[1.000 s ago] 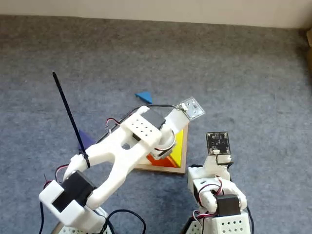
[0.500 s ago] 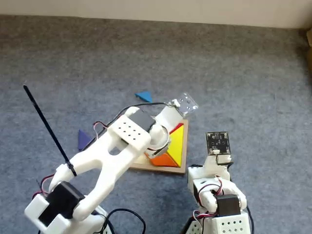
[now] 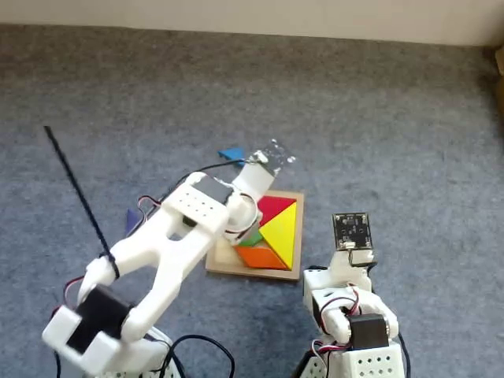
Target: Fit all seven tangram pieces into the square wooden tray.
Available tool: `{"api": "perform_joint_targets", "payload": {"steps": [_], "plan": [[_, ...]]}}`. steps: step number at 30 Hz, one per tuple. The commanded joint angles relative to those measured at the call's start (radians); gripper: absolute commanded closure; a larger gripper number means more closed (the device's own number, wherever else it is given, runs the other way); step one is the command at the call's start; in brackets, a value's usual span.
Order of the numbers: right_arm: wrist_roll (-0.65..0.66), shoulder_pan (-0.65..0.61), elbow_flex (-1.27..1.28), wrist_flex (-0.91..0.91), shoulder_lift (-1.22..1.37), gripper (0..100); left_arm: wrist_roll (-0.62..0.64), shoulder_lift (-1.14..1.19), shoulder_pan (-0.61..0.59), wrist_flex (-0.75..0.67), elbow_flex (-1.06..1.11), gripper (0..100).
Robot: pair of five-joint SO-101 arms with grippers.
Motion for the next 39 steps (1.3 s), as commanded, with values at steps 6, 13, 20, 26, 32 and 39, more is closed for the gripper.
{"api": "perform_joint_targets", "payload": {"steps": [6,13,20,26,32,39], "plan": [[-0.005,0.008,0.15,0.007,-0.016,98.4,0.0,0.197,-0.027,0.032,-0.182,85],[-0.005,0.008,0.15,0.007,-0.016,98.4,0.0,0.208,-0.114,0.041,-0.209,85],[-0.005,0.008,0.15,0.007,-0.016,98.4,0.0,0.199,-0.12,0.046,-0.219,85],[-0.005,0.008,0.15,0.007,-0.016,98.4,0.005,0.182,-0.12,0.063,-0.266,85],[-0.005,0.008,0.15,0.007,-0.016,98.4,0.008,0.054,-0.054,0.101,-0.2,85],[-0.005,0.008,0.15,0.007,-0.016,98.4,0.002,-0.018,0.047,0.098,-0.094,85]]}}
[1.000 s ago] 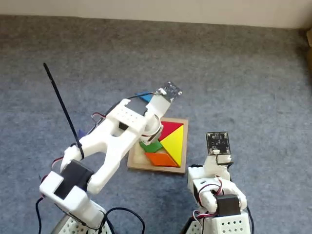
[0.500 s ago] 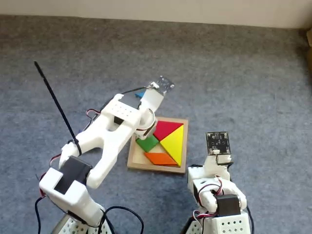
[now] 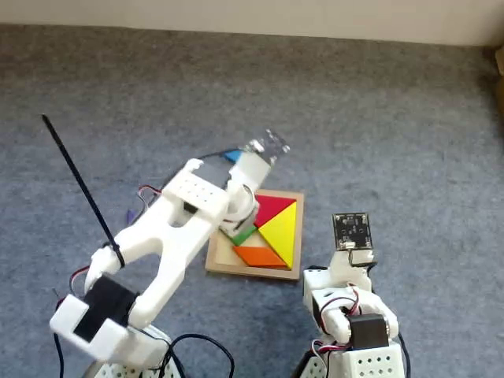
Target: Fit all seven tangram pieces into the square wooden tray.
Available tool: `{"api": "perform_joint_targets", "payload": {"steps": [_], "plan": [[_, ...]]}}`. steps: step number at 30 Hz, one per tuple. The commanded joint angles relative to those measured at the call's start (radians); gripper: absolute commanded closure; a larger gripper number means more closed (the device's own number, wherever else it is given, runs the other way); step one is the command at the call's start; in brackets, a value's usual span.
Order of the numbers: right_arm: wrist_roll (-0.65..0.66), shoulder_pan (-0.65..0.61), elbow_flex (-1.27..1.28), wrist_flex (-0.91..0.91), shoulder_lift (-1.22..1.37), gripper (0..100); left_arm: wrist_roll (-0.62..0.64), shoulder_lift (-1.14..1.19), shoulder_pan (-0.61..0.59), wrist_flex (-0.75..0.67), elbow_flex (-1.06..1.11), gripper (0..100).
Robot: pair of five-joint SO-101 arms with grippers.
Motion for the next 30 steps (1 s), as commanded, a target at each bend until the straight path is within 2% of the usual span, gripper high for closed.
{"api": "perform_joint_targets", "payload": {"steps": [1,13,20,30], "plan": [[-0.005,0.008,0.15,0.007,-0.016,98.4,0.003,-0.053,0.064,0.008,0.005,85],[-0.005,0.008,0.15,0.007,-0.016,98.4,0.002,-0.027,0.097,-0.011,0.042,85],[-0.005,0.008,0.15,0.007,-0.016,98.4,0.0,0.091,0.232,-0.012,0.031,85],[-0.005,0.008,0.15,0.007,-0.016,98.4,0.008,-0.024,0.243,-0.008,0.039,85]]}}
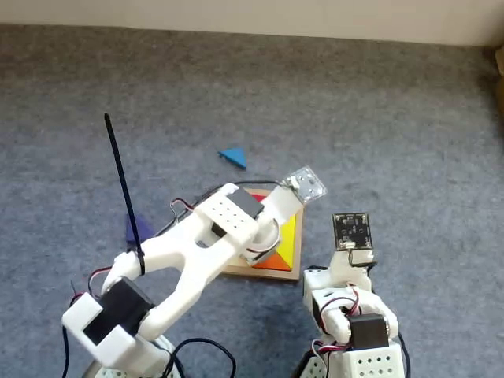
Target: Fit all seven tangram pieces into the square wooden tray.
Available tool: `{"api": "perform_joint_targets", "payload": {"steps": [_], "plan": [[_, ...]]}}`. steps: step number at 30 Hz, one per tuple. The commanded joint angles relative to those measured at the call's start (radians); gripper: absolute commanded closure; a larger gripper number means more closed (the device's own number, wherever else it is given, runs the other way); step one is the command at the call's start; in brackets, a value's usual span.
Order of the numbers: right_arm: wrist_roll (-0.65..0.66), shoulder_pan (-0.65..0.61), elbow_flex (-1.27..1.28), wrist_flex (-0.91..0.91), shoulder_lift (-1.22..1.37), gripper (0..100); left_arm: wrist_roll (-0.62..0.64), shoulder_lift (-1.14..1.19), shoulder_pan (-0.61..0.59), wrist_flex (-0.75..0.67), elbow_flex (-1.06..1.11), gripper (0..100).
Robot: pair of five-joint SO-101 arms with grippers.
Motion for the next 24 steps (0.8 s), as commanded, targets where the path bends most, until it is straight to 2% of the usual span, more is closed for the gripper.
{"api": "perform_joint_targets", "payload": {"steps": [1,10,24], "plan": [[-0.005,0.008,0.15,0.007,-0.016,98.4,0.006,-0.073,0.028,-0.005,0.004,85],[-0.005,0.008,0.15,0.007,-0.016,98.4,0.005,-0.245,0.021,-0.008,0.087,85],[-0.005,0.008,0.15,0.007,-0.016,98.4,0.014,-0.351,-0.211,-0.017,0.039,85]]}}
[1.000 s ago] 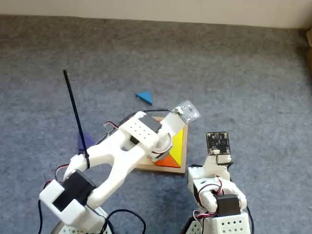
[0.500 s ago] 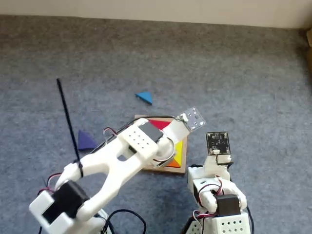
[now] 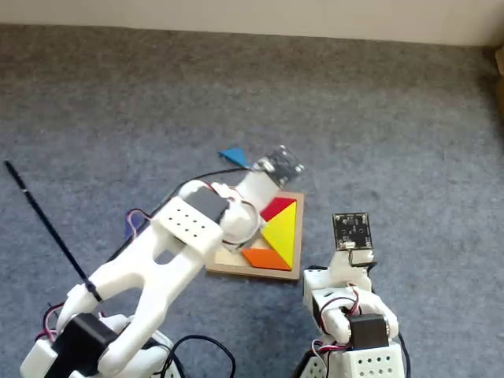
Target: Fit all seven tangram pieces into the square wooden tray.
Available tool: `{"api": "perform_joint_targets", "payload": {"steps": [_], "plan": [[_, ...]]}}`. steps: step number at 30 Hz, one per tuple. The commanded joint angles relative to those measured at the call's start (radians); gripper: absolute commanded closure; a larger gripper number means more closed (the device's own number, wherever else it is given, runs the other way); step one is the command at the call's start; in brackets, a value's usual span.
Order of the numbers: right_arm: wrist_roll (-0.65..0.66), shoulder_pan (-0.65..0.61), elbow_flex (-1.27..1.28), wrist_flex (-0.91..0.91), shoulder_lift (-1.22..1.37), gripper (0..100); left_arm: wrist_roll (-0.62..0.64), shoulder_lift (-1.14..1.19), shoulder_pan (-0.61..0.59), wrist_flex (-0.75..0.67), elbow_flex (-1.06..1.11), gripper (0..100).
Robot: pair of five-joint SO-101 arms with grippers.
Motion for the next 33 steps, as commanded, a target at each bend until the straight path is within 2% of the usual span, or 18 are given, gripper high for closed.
{"api": "perform_joint_targets", "payload": {"steps": [1,6,9,15,22,26,33], "plan": [[-0.005,0.008,0.15,0.007,-0.016,98.4,0.035,-0.036,-0.07,-0.012,-0.084,85],[-0.005,0.008,0.15,0.007,-0.016,98.4,0.15,-0.035,-0.197,-0.015,-0.18,74],[-0.005,0.008,0.15,0.007,-0.016,98.4,0.167,-0.033,-0.24,-0.015,-0.236,74],[-0.005,0.008,0.15,0.007,-0.016,98.4,0.17,-0.01,-0.242,-0.017,-0.308,74],[-0.005,0.008,0.15,0.007,-0.016,98.4,0.176,0.242,-0.248,-0.009,-0.509,74],[-0.005,0.008,0.15,0.007,-0.016,98.4,0.261,0.38,-0.249,-0.009,-0.63,74],[-0.005,0.008,0.15,0.007,-0.016,98.4,0.322,0.568,-0.251,-0.009,-0.799,74]]}}
